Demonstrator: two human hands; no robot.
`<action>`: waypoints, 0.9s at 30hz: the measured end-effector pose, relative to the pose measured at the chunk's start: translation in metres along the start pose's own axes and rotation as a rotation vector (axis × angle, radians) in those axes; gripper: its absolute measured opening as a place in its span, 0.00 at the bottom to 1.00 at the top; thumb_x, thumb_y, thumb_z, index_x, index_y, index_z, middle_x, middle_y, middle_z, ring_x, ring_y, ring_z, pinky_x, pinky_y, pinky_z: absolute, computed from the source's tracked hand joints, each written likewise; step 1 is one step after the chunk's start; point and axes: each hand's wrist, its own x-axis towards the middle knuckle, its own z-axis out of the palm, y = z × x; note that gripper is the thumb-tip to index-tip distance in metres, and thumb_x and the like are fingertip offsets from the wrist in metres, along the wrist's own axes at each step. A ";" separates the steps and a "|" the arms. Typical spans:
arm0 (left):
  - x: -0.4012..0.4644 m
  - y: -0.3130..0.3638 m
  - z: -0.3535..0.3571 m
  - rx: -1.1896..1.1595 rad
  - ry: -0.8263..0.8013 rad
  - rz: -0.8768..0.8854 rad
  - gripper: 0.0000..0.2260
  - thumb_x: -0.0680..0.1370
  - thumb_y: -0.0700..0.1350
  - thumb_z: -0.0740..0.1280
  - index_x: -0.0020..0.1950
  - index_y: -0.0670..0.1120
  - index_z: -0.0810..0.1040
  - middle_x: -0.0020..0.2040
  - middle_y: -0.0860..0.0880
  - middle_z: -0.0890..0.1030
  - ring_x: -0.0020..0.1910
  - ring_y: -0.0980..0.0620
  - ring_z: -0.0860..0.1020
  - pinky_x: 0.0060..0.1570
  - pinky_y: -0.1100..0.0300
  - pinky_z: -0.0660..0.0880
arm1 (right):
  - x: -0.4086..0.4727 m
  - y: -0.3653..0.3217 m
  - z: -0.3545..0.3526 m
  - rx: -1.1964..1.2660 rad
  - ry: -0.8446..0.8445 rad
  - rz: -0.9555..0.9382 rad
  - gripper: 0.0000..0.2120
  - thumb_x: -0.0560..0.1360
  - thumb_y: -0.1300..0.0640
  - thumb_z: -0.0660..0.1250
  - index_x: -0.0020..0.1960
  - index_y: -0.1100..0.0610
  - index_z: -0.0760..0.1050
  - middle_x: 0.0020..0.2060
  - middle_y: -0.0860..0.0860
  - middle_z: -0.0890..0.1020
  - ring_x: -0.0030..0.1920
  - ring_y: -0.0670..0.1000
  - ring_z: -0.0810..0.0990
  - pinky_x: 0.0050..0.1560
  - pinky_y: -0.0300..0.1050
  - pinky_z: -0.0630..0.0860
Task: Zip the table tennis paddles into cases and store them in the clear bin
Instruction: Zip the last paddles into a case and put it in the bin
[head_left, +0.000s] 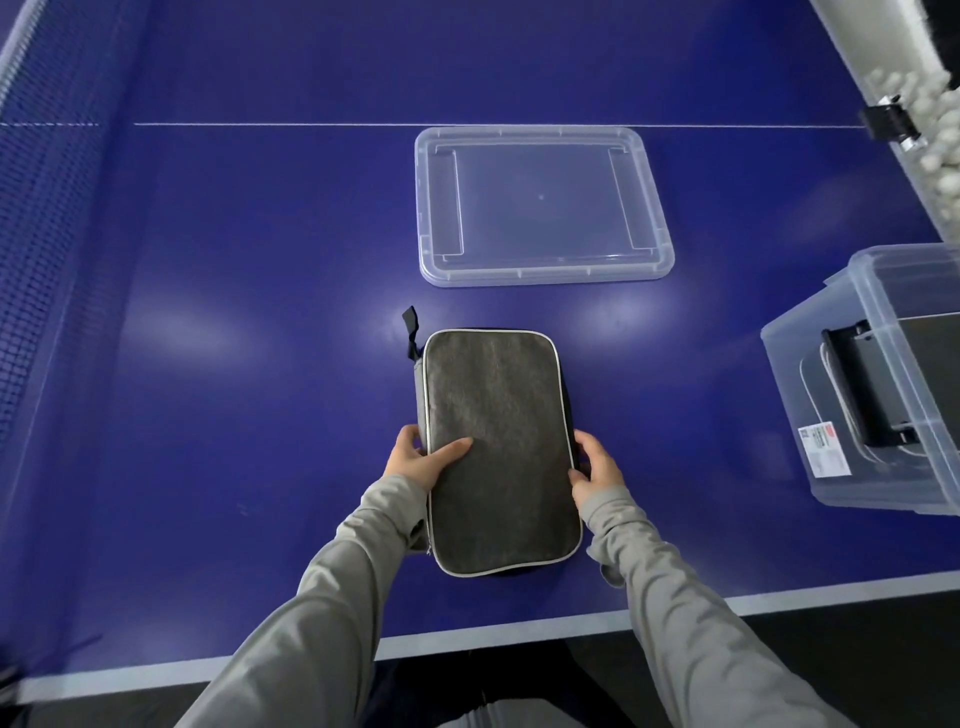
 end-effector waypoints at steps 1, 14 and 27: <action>-0.001 0.000 0.000 -0.005 -0.005 0.004 0.27 0.67 0.48 0.77 0.61 0.49 0.68 0.53 0.41 0.80 0.47 0.43 0.80 0.46 0.53 0.78 | 0.002 0.001 -0.001 -0.003 0.002 0.002 0.25 0.75 0.72 0.56 0.69 0.57 0.66 0.66 0.58 0.72 0.65 0.58 0.71 0.67 0.48 0.67; -0.023 0.005 0.021 -0.312 0.305 0.073 0.23 0.66 0.46 0.77 0.55 0.49 0.68 0.42 0.51 0.77 0.38 0.52 0.77 0.41 0.61 0.74 | -0.034 -0.001 -0.014 0.073 0.497 -0.288 0.20 0.73 0.67 0.65 0.64 0.65 0.70 0.56 0.61 0.76 0.55 0.61 0.75 0.60 0.51 0.69; -0.044 0.041 0.013 -0.743 0.605 0.019 0.29 0.66 0.45 0.76 0.62 0.42 0.68 0.48 0.49 0.75 0.44 0.50 0.75 0.46 0.61 0.68 | -0.099 -0.040 0.047 0.113 0.524 -0.612 0.15 0.68 0.46 0.69 0.43 0.59 0.74 0.37 0.41 0.70 0.38 0.38 0.67 0.41 0.42 0.70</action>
